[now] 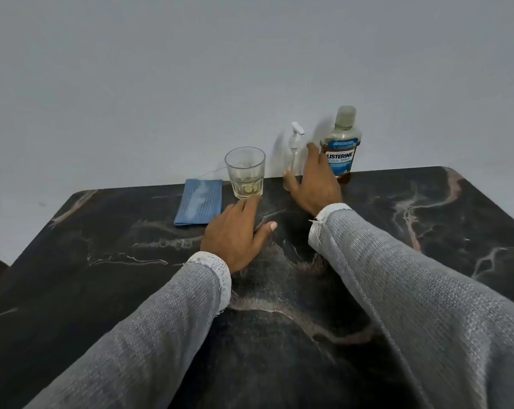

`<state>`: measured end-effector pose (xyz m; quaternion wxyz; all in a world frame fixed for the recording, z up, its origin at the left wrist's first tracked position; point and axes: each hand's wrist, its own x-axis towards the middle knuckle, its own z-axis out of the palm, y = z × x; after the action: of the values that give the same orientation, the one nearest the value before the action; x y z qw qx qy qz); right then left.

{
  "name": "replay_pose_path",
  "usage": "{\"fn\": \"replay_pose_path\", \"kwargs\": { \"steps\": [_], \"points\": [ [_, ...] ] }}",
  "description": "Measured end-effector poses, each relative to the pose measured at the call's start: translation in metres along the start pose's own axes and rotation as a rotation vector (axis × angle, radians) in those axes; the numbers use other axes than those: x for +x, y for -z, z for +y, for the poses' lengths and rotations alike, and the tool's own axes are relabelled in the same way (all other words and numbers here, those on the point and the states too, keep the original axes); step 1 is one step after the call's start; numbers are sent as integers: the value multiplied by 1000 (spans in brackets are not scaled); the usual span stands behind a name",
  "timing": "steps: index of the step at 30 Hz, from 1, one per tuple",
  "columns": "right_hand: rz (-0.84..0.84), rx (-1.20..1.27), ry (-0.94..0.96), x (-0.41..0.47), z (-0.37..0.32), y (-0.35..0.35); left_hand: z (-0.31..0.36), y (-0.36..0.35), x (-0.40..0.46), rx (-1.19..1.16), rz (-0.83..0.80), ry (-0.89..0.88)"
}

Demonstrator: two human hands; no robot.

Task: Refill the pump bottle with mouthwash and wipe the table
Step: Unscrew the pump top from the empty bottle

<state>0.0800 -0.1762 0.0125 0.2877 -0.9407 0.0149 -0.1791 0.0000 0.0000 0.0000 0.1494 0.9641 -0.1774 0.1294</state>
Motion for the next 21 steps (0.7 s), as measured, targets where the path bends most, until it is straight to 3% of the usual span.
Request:
{"fn": "replay_pose_path", "kwargs": {
  "steps": [12,21],
  "points": [
    [57,153,-116,21,-9,-25,-10,0,-2,-72,89,-76],
    [53,326,-44,-64,-21,11,5,34,-51,-322,92,36]
  ]
}}
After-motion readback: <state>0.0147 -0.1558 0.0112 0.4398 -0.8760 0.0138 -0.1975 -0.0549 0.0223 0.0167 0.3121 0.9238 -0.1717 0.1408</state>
